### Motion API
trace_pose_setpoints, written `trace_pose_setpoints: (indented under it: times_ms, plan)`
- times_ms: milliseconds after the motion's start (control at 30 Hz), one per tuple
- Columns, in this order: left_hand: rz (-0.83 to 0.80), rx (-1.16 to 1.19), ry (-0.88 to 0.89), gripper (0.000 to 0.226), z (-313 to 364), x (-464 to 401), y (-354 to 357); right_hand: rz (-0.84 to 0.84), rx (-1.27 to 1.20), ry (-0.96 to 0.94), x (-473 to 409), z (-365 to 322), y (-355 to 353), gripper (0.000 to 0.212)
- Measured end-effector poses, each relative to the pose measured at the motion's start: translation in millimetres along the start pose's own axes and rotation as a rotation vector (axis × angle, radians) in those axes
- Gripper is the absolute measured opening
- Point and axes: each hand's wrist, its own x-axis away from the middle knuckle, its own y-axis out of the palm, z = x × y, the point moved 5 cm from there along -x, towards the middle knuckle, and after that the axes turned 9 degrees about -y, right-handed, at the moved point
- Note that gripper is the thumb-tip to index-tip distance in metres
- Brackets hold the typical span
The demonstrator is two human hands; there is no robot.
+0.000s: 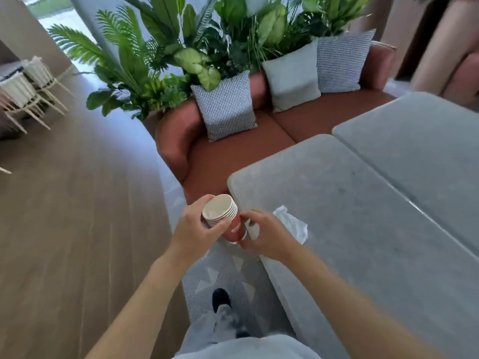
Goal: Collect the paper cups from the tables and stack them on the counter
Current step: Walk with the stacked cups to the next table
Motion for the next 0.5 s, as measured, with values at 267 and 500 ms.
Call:
trace_pose_setpoints:
  times_ms: [267,500]
  plan:
    - [-0.270,0.050,0.208,0.052,71,-76,92,0.219,0.023,0.303,23,74,-59,0.059]
    - [-0.583,0.065,0.394,0.056,119,-137,177,0.465,0.101,0.578,58,113,-103,0.058]
